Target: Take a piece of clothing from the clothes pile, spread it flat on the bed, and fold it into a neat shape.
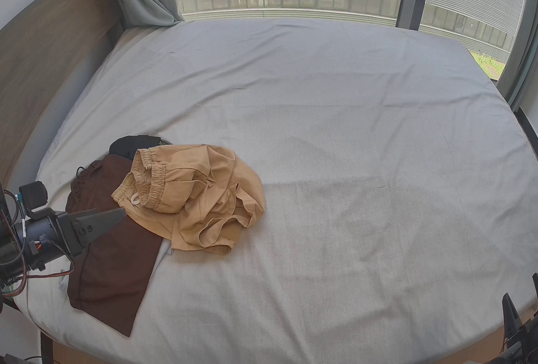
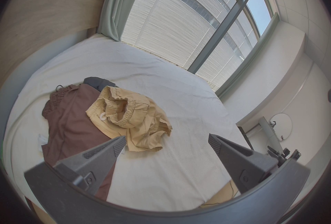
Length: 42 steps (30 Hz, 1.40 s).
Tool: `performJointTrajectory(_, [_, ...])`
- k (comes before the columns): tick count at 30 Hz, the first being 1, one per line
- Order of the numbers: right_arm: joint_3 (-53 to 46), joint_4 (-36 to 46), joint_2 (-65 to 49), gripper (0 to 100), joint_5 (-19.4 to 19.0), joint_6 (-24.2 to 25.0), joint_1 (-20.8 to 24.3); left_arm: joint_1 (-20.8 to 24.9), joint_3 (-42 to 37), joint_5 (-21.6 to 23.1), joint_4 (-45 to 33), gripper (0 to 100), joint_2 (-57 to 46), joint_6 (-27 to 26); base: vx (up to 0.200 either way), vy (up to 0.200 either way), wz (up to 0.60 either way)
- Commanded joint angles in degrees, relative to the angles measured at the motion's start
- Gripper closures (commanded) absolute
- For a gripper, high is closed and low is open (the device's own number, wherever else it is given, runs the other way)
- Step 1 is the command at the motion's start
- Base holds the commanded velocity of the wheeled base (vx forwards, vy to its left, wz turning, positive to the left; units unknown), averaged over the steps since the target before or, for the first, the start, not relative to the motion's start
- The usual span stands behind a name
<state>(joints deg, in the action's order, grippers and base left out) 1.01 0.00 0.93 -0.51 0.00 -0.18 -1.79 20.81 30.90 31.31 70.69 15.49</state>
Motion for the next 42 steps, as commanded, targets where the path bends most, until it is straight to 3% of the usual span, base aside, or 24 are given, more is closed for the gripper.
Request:
performJointTrajectory(1, [-1.0,0.0,-0.9,0,0.0,0.0,0.0,-1.5,1.3,2.3,0.2,0,3.0,0.2,0.000,0.000,0.00])
performJointTrajectory(8, [-1.0,0.1,-0.9,0,0.0,0.0,0.0,-1.6,2.6,3.8,1.8,0,7.4,0.4,0.000,0.000,0.00])
performJointTrajectory(12, [-1.0,0.0,-0.9,0,0.0,0.0,0.0,-3.6,2.7,5.8,6.8,0,11.3,0.4,0.000,0.000,0.00])
performJointTrajectory(21, [-1.0,0.0,-0.9,0,0.0,0.0,0.0,-4.5,4.6,5.9,13.2,0,19.1,0.8,0.000,0.000,0.00])
performJointTrajectory(42, [-1.0,0.1,-0.9,0,0.0,0.0,0.0,-4.4,13.1,5.3,15.5,0,30.6,0.9,0.000,0.000,0.00])
